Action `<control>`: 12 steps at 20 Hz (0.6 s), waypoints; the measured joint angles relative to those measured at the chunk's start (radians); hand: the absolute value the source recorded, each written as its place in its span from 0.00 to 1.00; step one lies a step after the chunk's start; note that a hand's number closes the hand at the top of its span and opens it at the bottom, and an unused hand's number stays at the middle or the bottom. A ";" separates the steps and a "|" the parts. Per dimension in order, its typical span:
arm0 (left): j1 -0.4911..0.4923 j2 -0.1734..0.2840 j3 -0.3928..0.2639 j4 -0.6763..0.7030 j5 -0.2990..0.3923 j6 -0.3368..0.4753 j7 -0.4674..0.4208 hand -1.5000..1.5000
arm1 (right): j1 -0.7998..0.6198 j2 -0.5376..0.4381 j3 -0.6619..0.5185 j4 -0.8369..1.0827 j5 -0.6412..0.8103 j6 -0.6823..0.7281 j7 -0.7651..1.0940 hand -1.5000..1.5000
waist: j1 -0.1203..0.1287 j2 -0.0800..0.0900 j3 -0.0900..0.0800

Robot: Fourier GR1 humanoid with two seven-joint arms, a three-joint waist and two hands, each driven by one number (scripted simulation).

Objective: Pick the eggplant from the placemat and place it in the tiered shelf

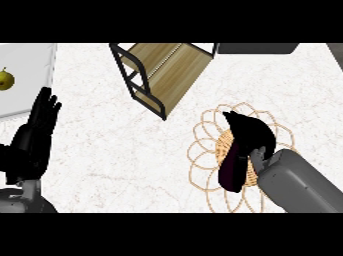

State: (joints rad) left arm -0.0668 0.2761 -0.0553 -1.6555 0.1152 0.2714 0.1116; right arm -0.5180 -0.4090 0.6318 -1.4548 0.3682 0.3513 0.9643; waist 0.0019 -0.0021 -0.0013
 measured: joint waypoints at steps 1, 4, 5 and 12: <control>0.000 -0.005 0.005 0.006 -0.003 -0.007 -0.009 0.50 | 0.006 0.011 -0.013 0.007 0.016 0.006 -0.009 0.00 | 0.000 -0.001 -0.001; -0.015 -0.003 0.018 -0.008 -0.011 -0.015 0.025 0.50 | 0.027 0.050 -0.034 0.037 0.053 0.013 -0.033 0.00 | 0.001 -0.004 -0.003; -0.023 -0.011 0.013 -0.008 -0.021 -0.008 0.035 0.50 | 0.037 0.064 -0.034 0.025 0.061 0.015 -0.025 0.00 | 0.000 -0.004 -0.003; -0.014 -0.008 0.042 -0.021 -0.012 -0.041 0.040 0.50 | 0.047 0.082 -0.056 0.083 0.104 0.061 -0.086 1.00 | 0.003 -0.013 -0.011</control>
State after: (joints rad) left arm -0.0805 0.2677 -0.0132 -1.6764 0.1033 0.2304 0.1519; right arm -0.4708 -0.3270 0.5760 -1.3717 0.4727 0.4126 0.8783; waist 0.0045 -0.0150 -0.0120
